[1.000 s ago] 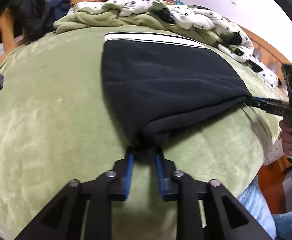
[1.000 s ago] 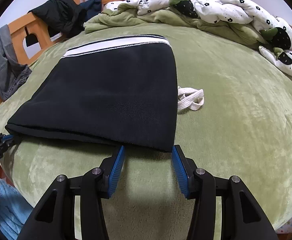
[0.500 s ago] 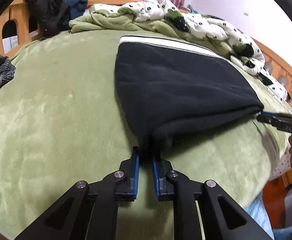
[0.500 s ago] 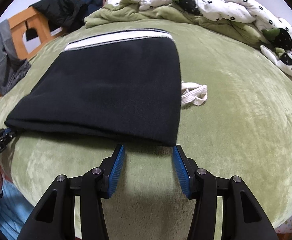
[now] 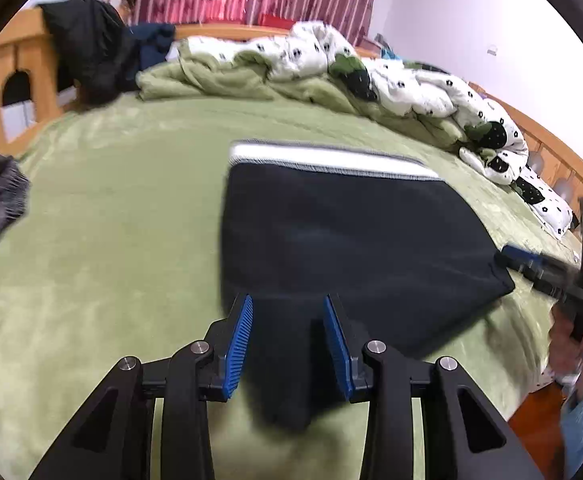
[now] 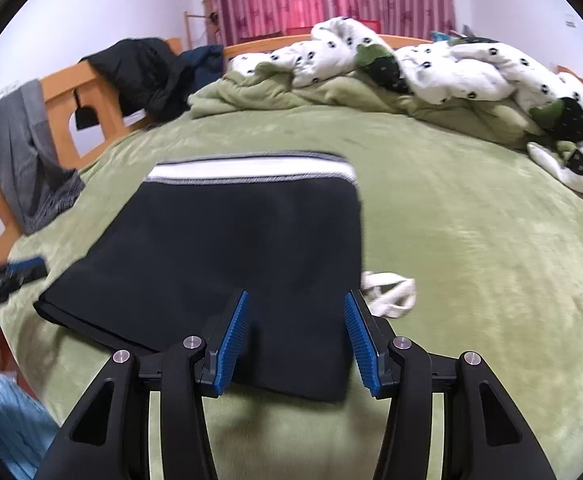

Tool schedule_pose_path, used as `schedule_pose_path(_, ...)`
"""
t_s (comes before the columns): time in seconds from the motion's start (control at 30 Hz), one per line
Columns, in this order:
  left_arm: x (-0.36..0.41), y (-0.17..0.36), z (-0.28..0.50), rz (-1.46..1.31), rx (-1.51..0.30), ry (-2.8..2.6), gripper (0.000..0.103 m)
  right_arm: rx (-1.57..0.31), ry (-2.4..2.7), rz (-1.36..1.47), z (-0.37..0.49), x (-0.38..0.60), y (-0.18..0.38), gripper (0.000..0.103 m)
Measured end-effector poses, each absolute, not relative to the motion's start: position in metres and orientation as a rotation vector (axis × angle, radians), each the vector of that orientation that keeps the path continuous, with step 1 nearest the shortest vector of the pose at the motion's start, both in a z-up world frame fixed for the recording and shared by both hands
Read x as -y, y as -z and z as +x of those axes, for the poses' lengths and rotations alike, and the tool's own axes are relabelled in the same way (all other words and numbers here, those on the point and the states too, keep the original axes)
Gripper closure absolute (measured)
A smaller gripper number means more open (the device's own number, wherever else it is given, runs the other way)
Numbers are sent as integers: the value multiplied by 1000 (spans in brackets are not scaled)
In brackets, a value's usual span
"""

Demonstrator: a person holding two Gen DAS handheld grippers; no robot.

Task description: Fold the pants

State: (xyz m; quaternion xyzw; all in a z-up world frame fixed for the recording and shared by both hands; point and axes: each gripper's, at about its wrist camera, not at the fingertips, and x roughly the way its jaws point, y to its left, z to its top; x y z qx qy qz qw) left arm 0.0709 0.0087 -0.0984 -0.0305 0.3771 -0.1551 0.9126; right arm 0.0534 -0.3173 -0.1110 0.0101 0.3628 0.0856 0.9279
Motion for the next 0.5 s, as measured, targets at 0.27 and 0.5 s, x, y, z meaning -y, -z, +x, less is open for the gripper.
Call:
schedule_pose_path(0.27,-10,119,59,-54,-802,330,53,-790,-210,36,34,334,142,47)
schedule_pose_path(0.5,4,82,115,-25,-747,329,52,-677,-176,19,84,328,89,47)
